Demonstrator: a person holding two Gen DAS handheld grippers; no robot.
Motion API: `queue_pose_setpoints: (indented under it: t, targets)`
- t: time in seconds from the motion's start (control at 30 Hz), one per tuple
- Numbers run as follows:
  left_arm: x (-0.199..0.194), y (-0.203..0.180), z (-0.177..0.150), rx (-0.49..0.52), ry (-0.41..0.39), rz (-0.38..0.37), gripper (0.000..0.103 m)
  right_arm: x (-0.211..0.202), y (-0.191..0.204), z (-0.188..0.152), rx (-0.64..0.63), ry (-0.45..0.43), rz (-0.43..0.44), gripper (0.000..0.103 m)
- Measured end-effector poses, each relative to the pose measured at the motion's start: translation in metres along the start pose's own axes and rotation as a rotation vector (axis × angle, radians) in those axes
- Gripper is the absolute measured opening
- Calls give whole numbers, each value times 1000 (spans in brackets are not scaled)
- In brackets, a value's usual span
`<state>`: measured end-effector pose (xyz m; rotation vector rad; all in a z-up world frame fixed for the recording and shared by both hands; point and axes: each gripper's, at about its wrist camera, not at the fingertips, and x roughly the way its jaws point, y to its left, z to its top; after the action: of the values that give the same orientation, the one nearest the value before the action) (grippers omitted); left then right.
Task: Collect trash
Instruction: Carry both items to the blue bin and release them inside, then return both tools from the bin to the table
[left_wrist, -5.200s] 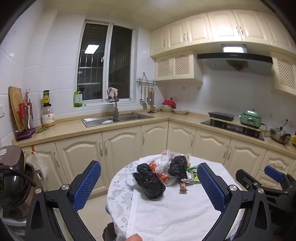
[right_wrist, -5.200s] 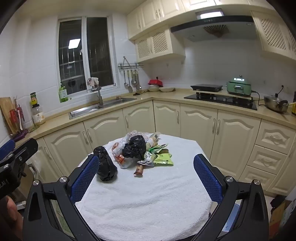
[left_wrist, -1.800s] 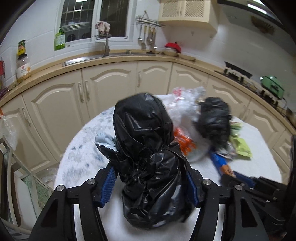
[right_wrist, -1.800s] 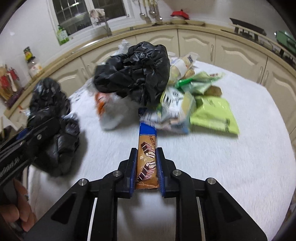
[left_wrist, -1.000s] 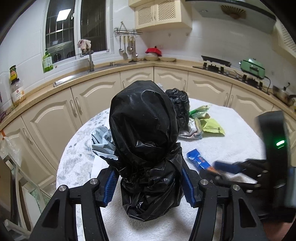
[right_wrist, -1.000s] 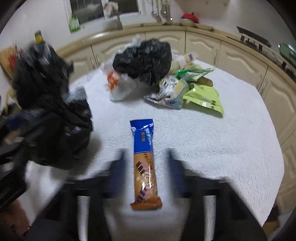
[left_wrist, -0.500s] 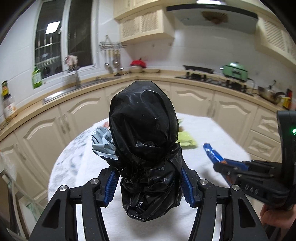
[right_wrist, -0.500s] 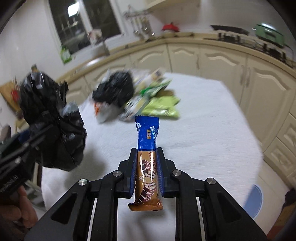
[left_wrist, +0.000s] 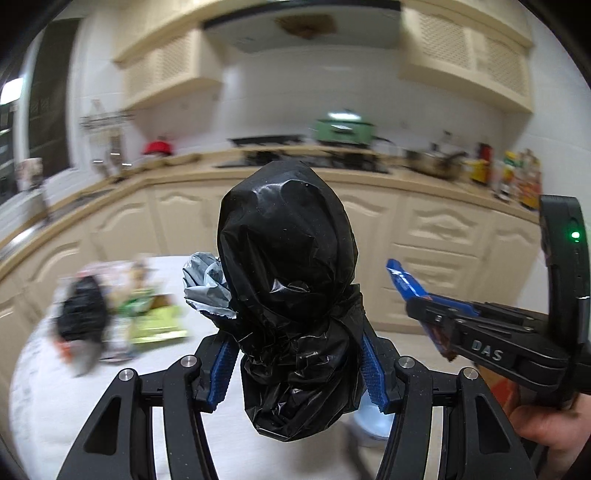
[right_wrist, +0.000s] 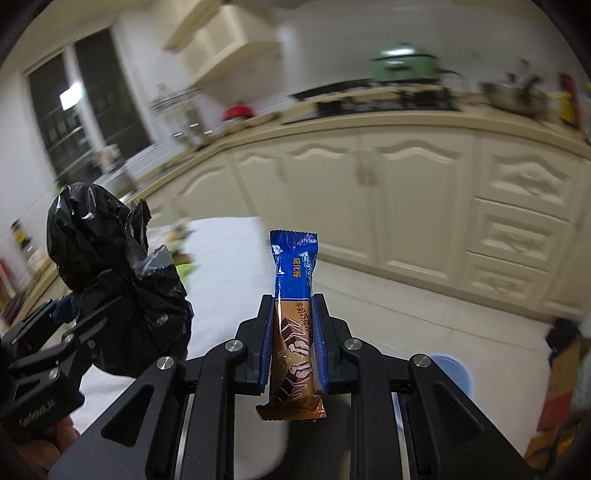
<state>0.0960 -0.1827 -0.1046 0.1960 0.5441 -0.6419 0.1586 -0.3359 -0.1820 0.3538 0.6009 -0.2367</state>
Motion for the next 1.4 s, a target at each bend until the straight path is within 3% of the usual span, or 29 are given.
queue_pose_setpoints:
  t: [0.13, 0.3, 0.6, 0.7, 0.73, 0.77, 0.8, 0.83, 0.93, 1.0, 1.07, 1.13, 1.27, 1.4]
  targets:
    - [43, -38, -1, 48, 70, -97, 55, -3, -64, -8, 91, 14, -97, 19]
    - [128, -75, -2, 116, 208, -175, 55, 11, -142, -33, 201, 77, -178, 19]
    - [322, -107, -3, 117, 486, -210, 56, 87, -253, -90, 380, 242, -201, 19]
    - [379, -116, -4, 118, 563, -184, 59, 110, -282, -104, 429, 276, -205, 24]
    - [395, -116, -2, 117, 583, -160, 60, 116, -288, -107, 438, 285, -210, 31]
    - [406, -118, -1, 118, 591, -151, 62, 122, -294, -112, 445, 299, -220, 49]
    - [417, -116, 2, 123, 599, -146, 72, 126, -299, -116, 454, 310, -234, 59]
    - [421, -116, 2, 134, 599, -137, 86, 127, -301, -120, 462, 312, -236, 73]
    - [429, -115, 11, 185, 544, -94, 100, 126, -308, -126, 482, 305, -245, 75]
    - [430, -114, 14, 197, 536, -84, 102, 124, -308, -126, 493, 295, -252, 82]
    - [435, -108, 22, 195, 521, -73, 102, 121, -306, -124, 501, 279, -251, 98]
    - [431, -112, 21, 192, 508, -65, 102, 116, -302, -121, 499, 259, -247, 103]
    - [427, -100, 36, 185, 473, -61, 102, 104, -290, -113, 503, 232, -256, 103]
    - [394, -81, 45, 161, 419, -62, 102, 92, -276, -105, 494, 228, -269, 103]
